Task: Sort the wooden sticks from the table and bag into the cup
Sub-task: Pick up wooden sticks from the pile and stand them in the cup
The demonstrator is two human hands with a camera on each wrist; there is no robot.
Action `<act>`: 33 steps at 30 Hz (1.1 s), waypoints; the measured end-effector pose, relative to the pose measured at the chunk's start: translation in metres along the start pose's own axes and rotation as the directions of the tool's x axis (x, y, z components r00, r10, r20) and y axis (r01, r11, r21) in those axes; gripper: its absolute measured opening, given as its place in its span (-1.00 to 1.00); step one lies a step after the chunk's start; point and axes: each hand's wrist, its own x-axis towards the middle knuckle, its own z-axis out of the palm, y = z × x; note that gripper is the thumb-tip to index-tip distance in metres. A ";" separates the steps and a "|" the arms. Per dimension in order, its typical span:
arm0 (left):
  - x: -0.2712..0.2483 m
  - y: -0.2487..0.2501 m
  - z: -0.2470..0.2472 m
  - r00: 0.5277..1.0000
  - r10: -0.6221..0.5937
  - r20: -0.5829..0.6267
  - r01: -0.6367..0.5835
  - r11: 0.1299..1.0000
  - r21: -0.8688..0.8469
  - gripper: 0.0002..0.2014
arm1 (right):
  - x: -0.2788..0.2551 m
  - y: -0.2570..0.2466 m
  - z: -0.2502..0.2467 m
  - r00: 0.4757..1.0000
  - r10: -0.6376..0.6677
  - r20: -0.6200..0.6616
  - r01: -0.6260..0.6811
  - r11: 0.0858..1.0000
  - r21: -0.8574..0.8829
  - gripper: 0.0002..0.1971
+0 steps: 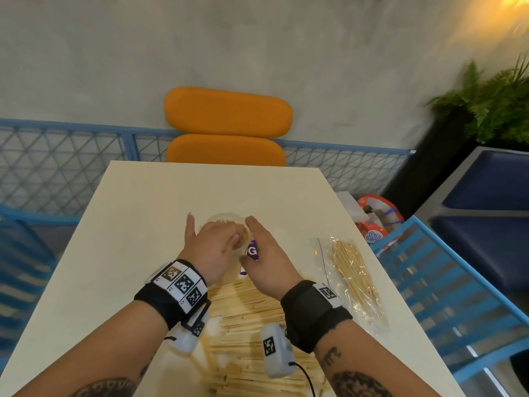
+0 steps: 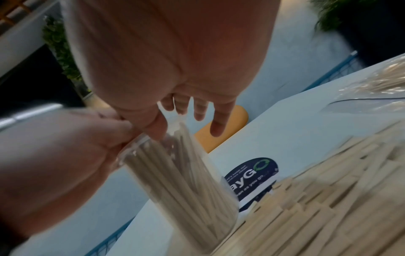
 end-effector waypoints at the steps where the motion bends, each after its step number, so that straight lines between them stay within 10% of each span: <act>1: -0.001 -0.002 0.002 1.000 -0.004 0.018 0.004 1.000 0.005 -0.71 | -0.002 0.005 -0.001 0.999 0.014 -0.032 -0.014 1.000 0.015 -0.30; 10: -0.009 -0.015 0.006 0.992 0.125 0.008 -0.125 0.992 0.009 -0.23 | -0.050 0.061 -0.017 0.966 0.213 -0.145 -0.231 0.965 -0.120 -0.41; 15: -0.020 -0.013 0.003 0.976 0.122 -0.179 -0.154 0.972 -0.175 -0.50 | -0.060 0.073 -0.007 0.964 0.248 -0.095 -0.266 0.913 -0.310 -0.59; 21: -0.049 0.007 -0.006 0.919 -0.175 -0.352 -0.033 0.857 -0.514 -0.77 | -0.048 0.060 0.018 0.981 0.188 0.043 -0.133 0.820 -0.557 -0.63; 33: -0.092 -0.022 0.027 0.914 -0.365 -0.180 0.204 0.793 -0.574 -0.78 | -0.039 0.051 0.046 0.974 0.193 0.122 -0.018 0.598 -0.801 -0.69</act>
